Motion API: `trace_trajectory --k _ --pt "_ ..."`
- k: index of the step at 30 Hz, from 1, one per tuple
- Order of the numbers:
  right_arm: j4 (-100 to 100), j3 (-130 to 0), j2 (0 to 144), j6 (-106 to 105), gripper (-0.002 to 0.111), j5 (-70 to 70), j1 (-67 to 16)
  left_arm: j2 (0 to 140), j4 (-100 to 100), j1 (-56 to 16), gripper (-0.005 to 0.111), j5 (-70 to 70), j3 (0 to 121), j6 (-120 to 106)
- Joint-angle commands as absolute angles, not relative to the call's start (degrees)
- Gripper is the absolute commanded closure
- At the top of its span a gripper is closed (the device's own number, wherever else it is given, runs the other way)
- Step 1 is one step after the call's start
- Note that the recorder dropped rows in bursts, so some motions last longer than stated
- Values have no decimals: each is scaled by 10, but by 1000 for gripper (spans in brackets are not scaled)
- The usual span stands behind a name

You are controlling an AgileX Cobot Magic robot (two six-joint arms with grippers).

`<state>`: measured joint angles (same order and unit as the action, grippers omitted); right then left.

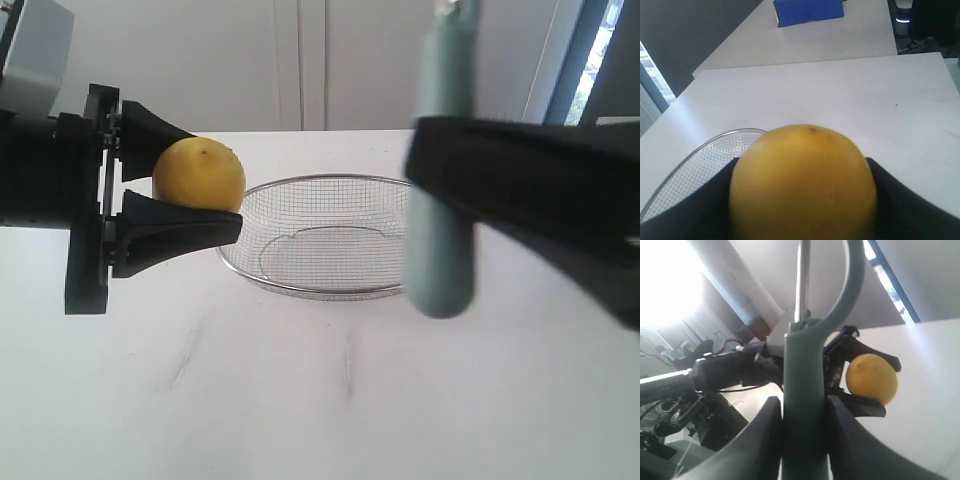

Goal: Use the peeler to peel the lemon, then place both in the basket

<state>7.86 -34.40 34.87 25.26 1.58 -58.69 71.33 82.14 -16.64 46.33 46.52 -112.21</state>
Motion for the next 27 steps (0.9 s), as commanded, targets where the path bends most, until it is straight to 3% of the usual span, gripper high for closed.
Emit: trace_trajectory --k 1,6,13,18,27 --pt "75 -348 270 232 108 82 -588 708 833 -168 107 473 468 -1188" --pt "57 -348 241 237 108 144 -588 708 833 -168 107 473 468 -1185" --pt "-149 -354 265 428 108 241 -588 708 833 -168 107 474 468 -1178" --pt "-260 -397 316 479 108 386 -588 708 832 -168 107 483 468 -1178" --pt "-407 -488 465 477 108 506 -588 708 832 -168 107 524 468 -1165"
